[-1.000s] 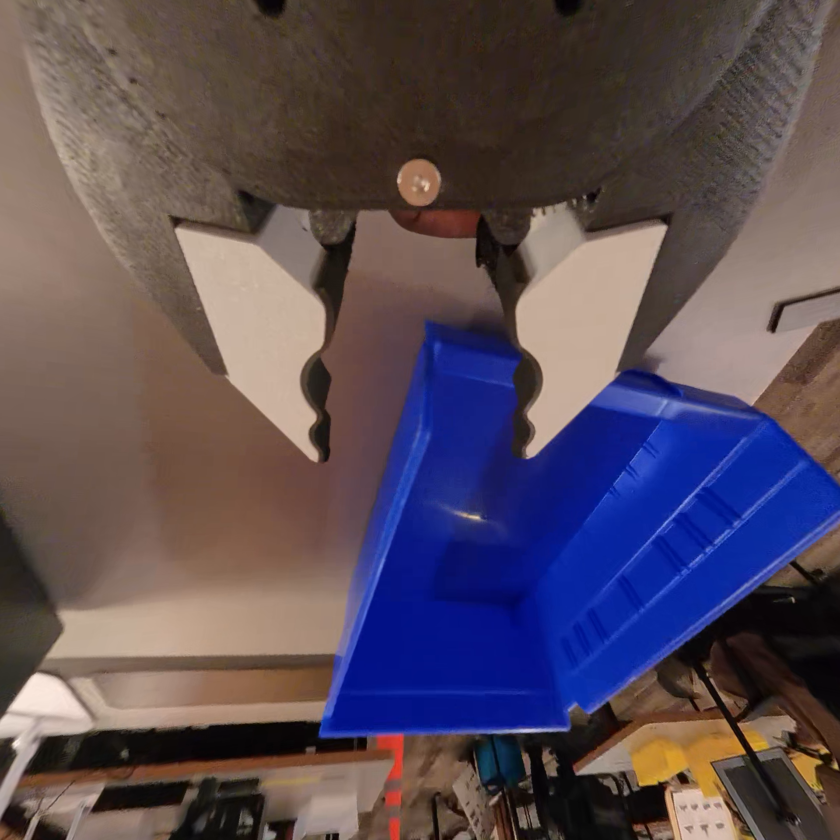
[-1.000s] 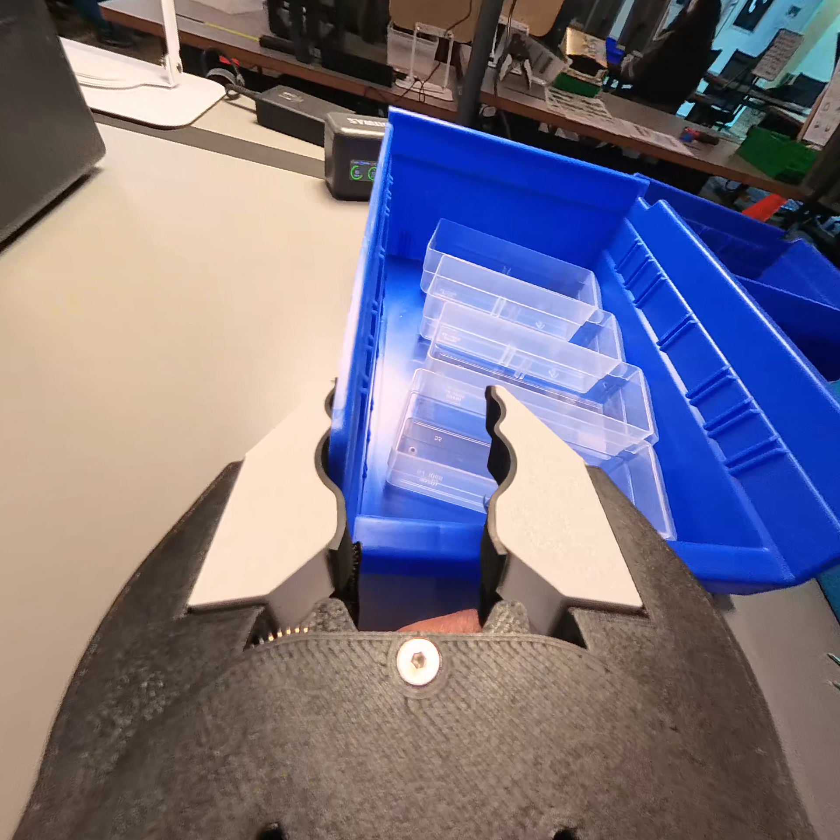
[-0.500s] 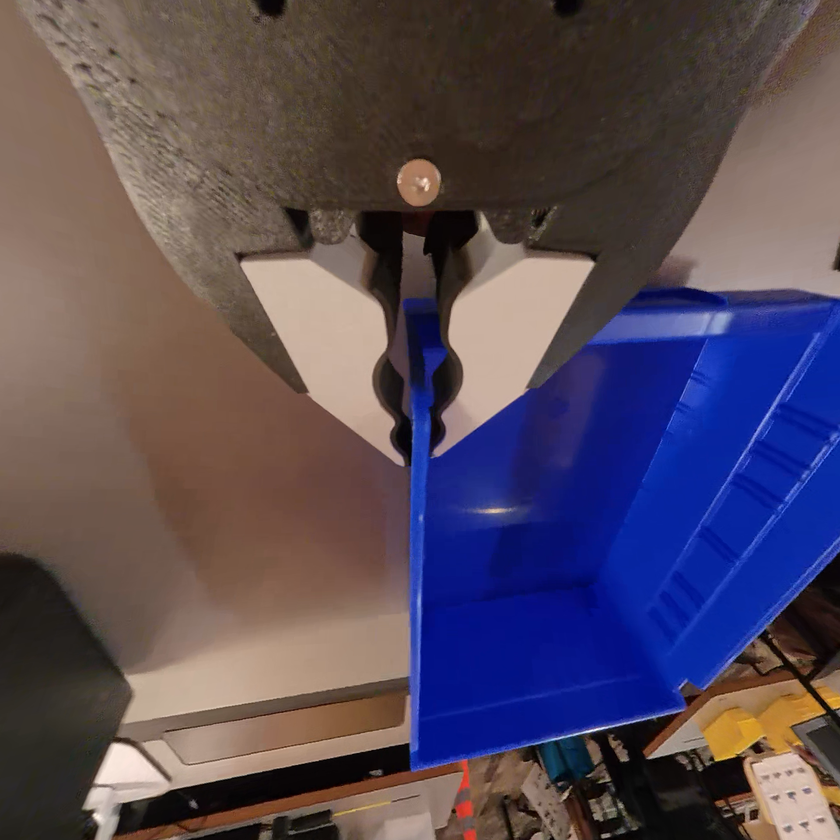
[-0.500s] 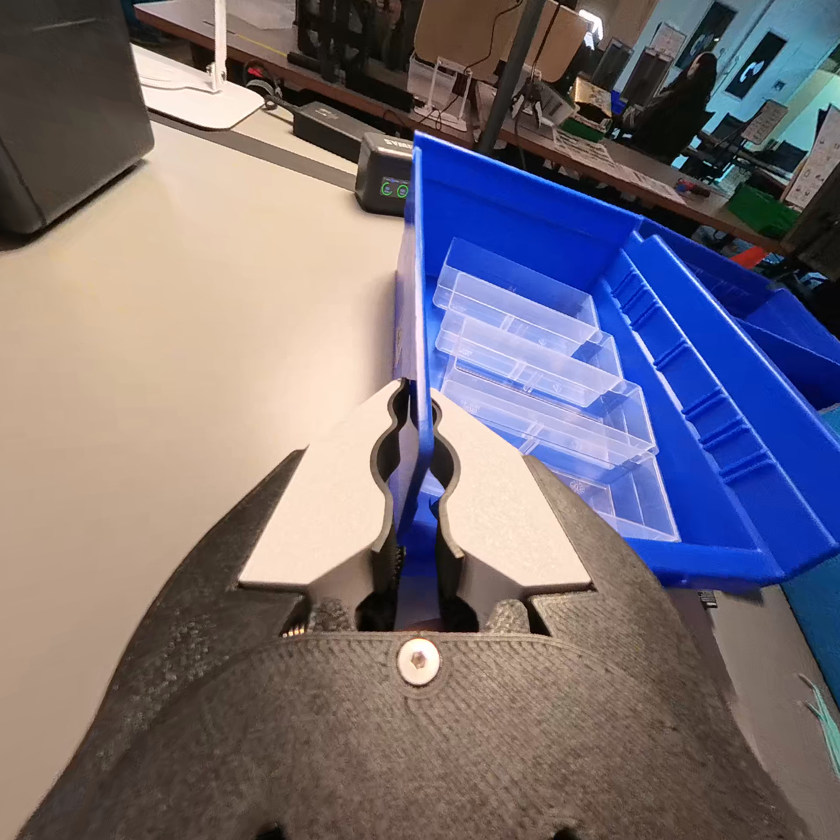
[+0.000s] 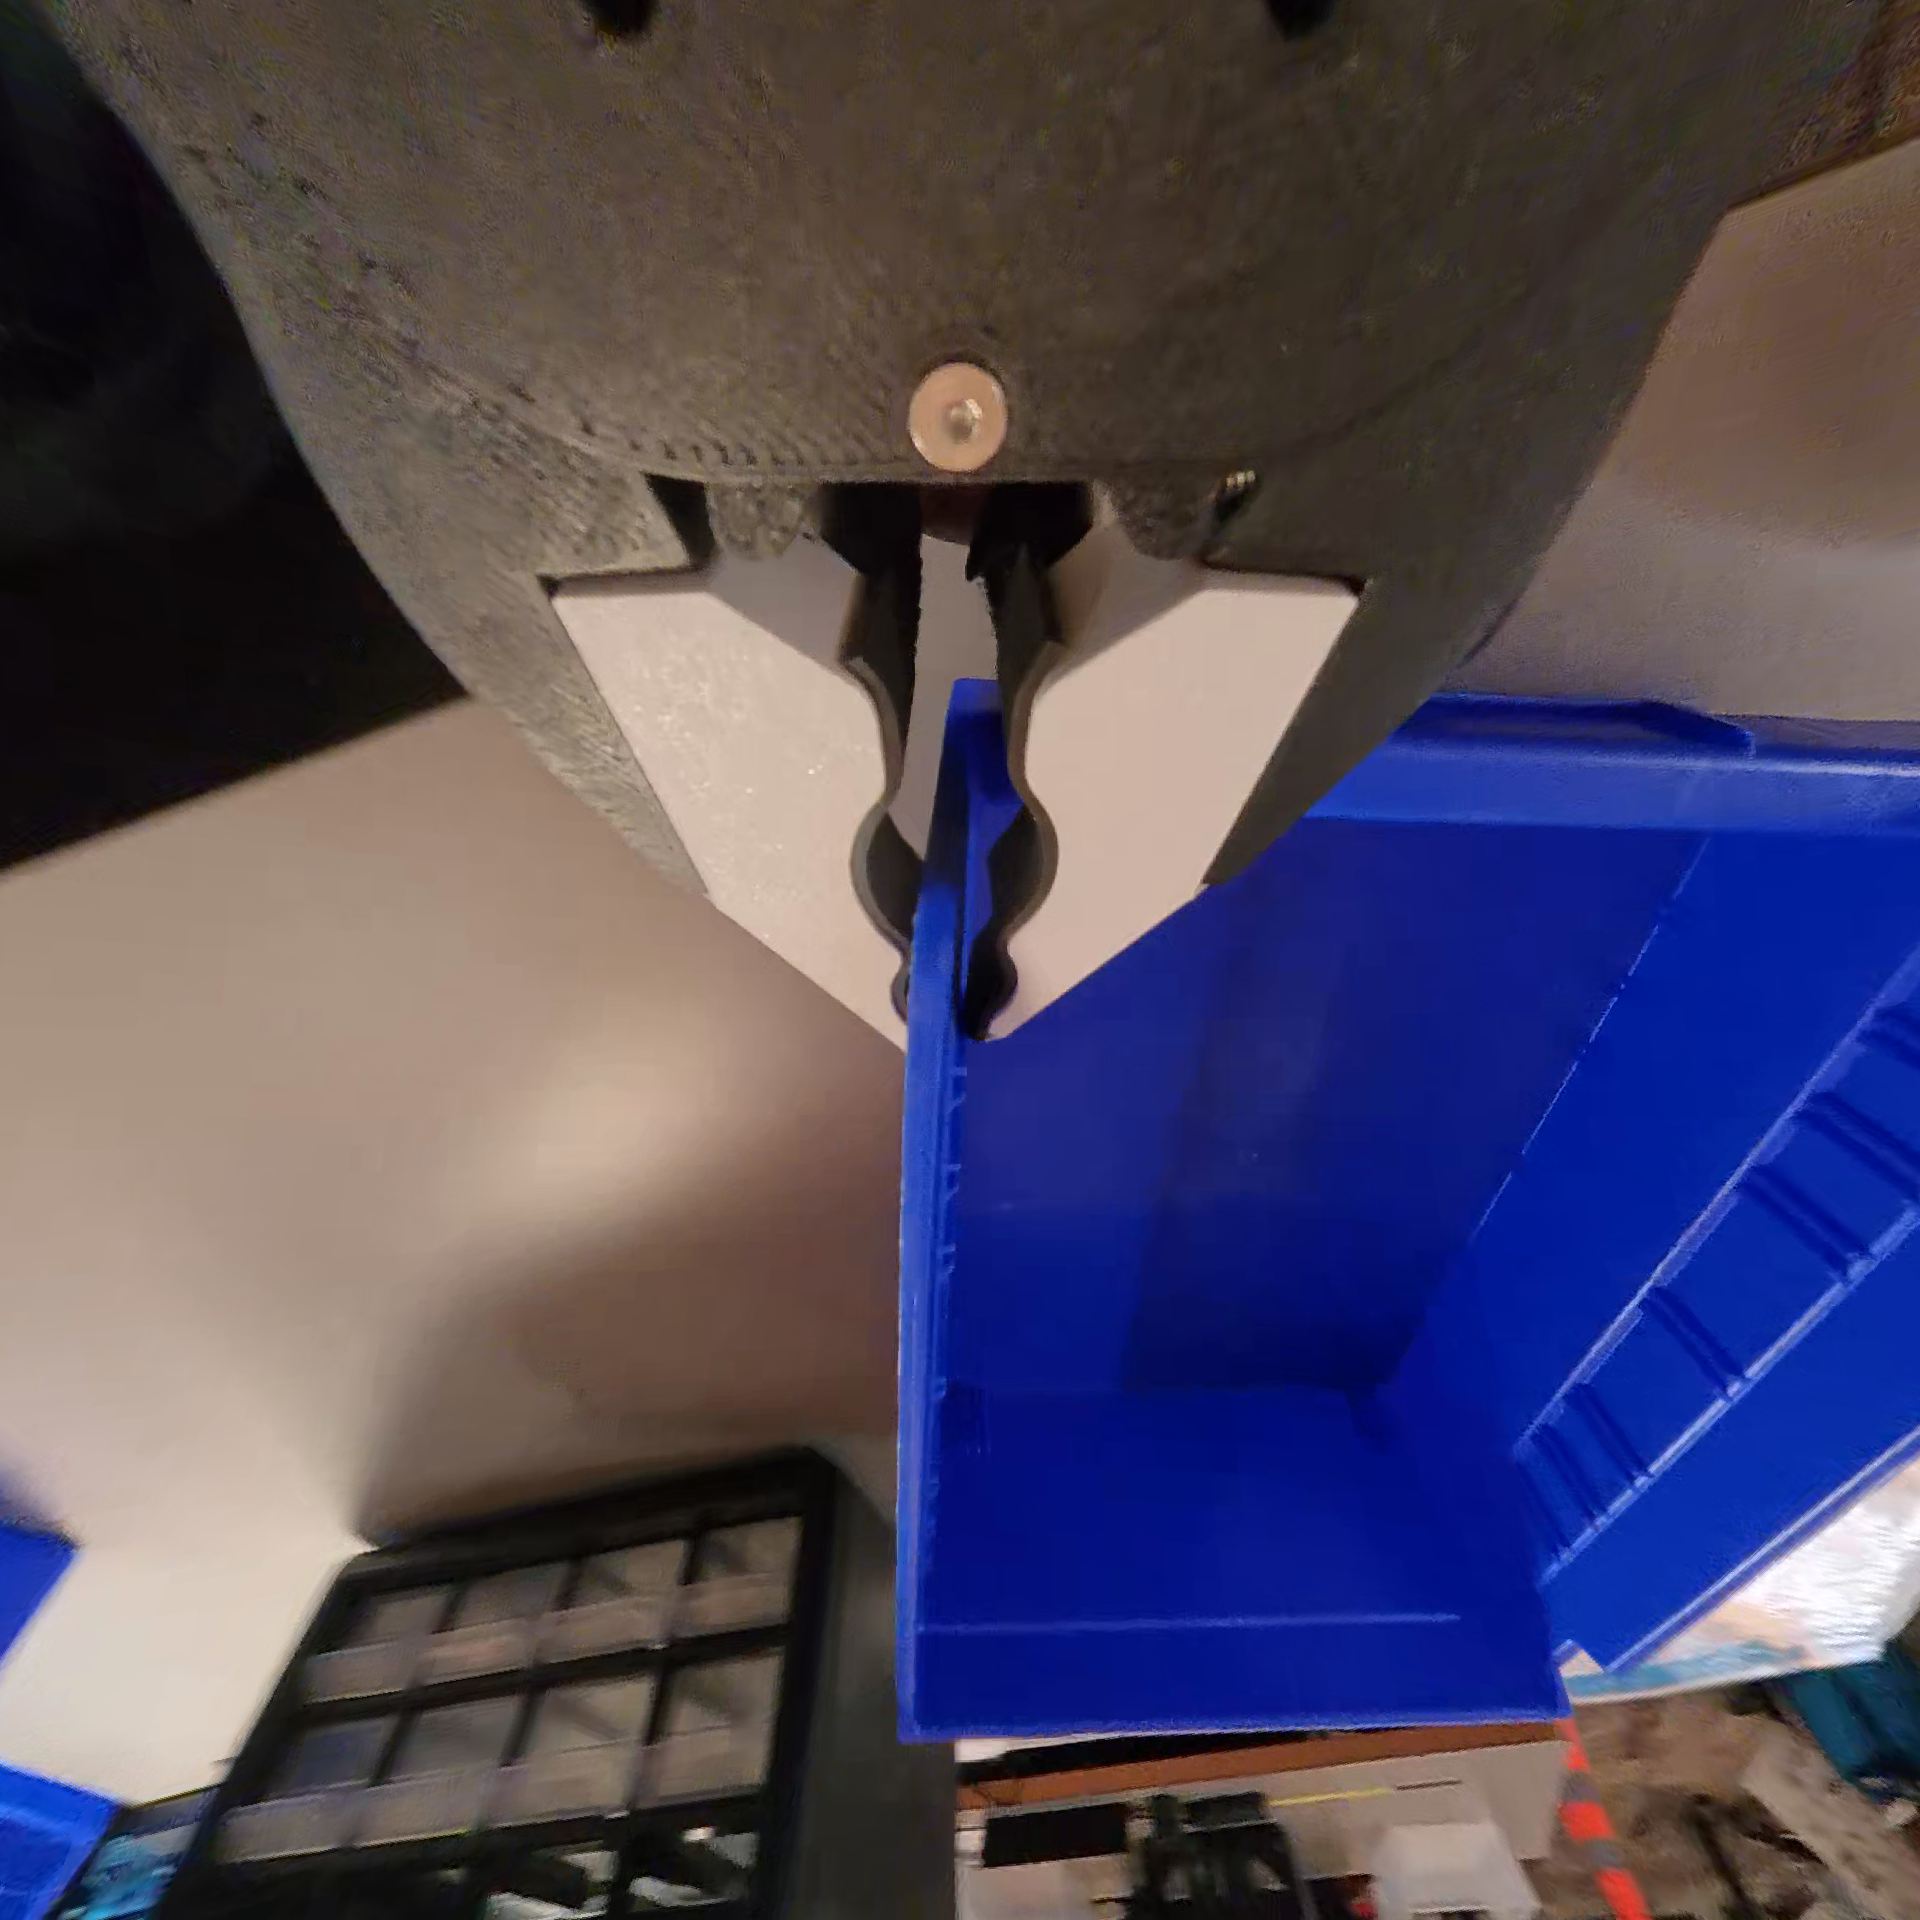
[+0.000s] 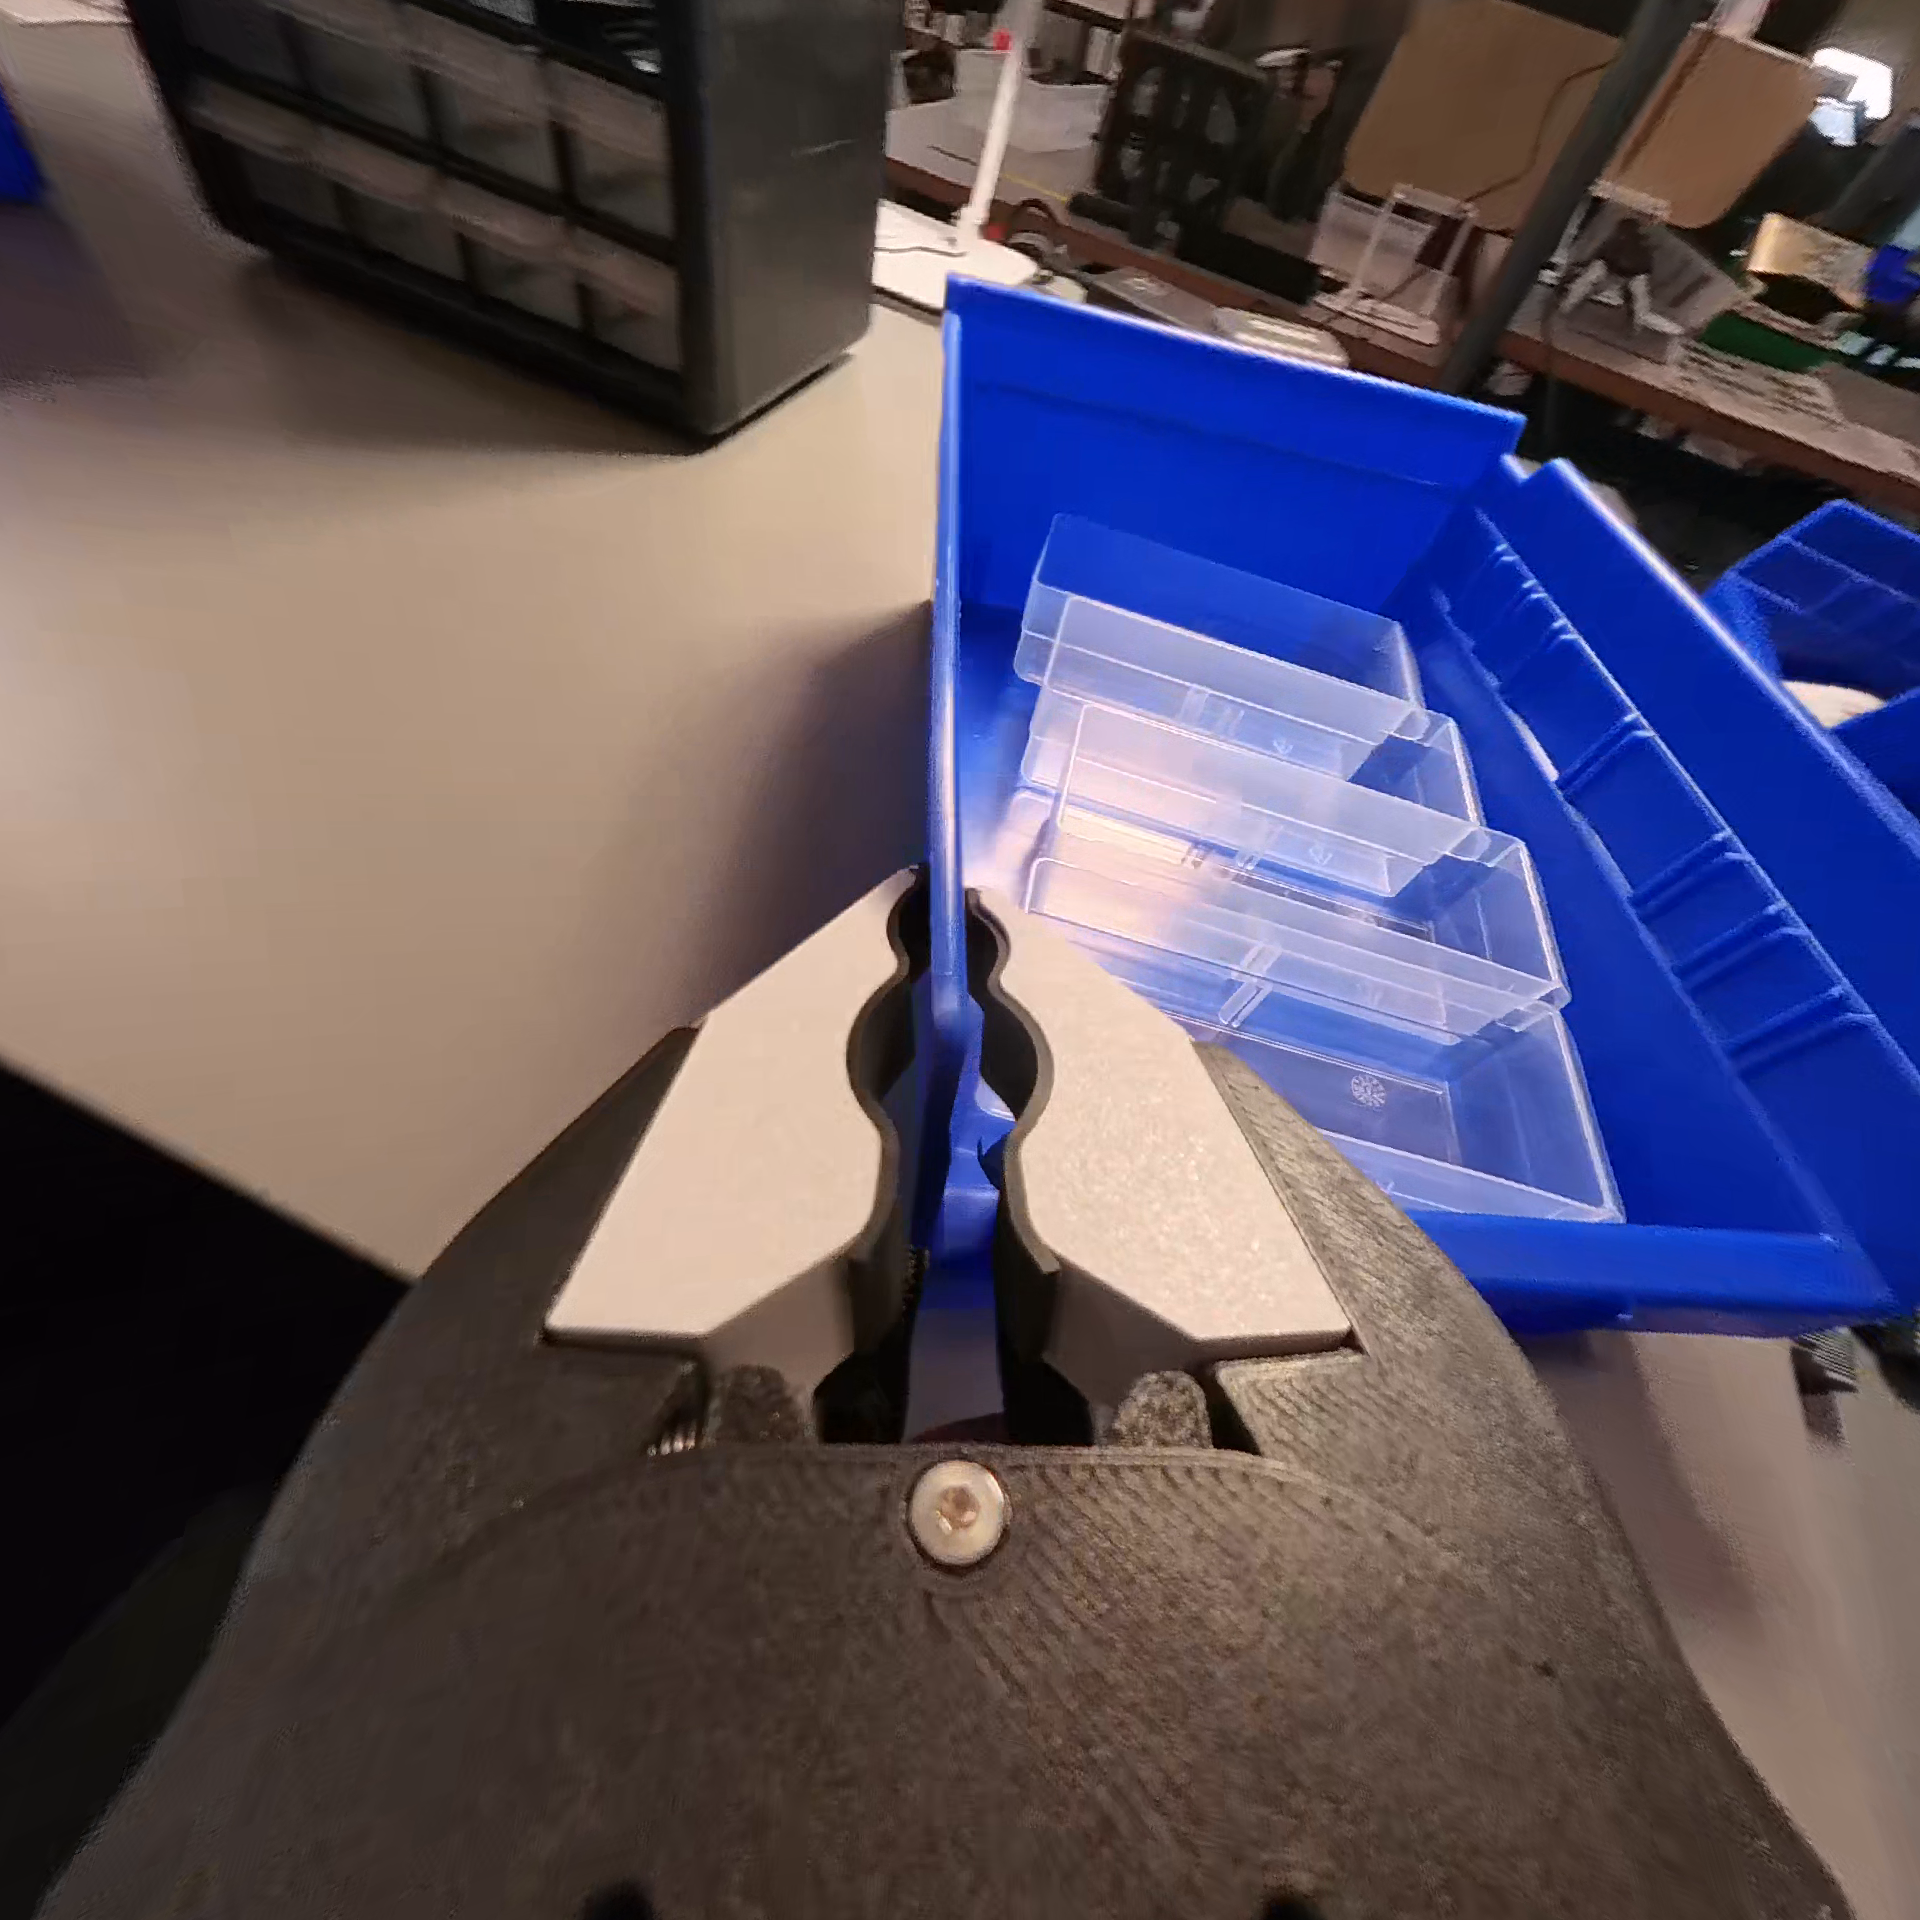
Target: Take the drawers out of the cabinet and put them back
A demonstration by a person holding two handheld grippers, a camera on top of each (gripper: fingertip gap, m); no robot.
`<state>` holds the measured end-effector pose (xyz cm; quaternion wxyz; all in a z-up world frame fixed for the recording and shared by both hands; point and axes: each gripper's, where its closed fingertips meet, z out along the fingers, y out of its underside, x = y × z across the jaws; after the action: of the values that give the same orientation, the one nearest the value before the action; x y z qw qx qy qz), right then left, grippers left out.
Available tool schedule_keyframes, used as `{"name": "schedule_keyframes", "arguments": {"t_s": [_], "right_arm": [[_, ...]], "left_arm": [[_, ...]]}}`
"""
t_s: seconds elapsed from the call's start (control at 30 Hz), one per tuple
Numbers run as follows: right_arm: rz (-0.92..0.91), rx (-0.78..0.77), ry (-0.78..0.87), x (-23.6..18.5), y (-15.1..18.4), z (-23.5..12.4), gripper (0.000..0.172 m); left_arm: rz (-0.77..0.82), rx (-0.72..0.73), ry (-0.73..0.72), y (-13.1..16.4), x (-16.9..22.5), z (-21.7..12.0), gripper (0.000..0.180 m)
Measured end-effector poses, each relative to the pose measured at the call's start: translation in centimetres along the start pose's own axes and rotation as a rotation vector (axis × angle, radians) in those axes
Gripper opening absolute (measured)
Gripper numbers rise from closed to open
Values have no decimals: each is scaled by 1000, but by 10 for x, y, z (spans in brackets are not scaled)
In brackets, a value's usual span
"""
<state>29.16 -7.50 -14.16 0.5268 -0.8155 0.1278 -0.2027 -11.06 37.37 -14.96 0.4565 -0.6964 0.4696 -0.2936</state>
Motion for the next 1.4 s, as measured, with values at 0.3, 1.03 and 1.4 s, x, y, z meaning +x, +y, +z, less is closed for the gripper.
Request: {"name": "schedule_keyframes", "arguments": {"t_s": [0.3,1.03,1.4], "right_arm": [[-64,35,-269,-54,5,-43,6],[-295,149,-842,-215,-31,-44,8],[-348,268,-930,-313,-80,-19,21]], "left_arm": [[18,89,310,-7,58,-75,2],[197,400,674,-90,152,-152,2],[425,320,752,-117,225,-81,9]]}}
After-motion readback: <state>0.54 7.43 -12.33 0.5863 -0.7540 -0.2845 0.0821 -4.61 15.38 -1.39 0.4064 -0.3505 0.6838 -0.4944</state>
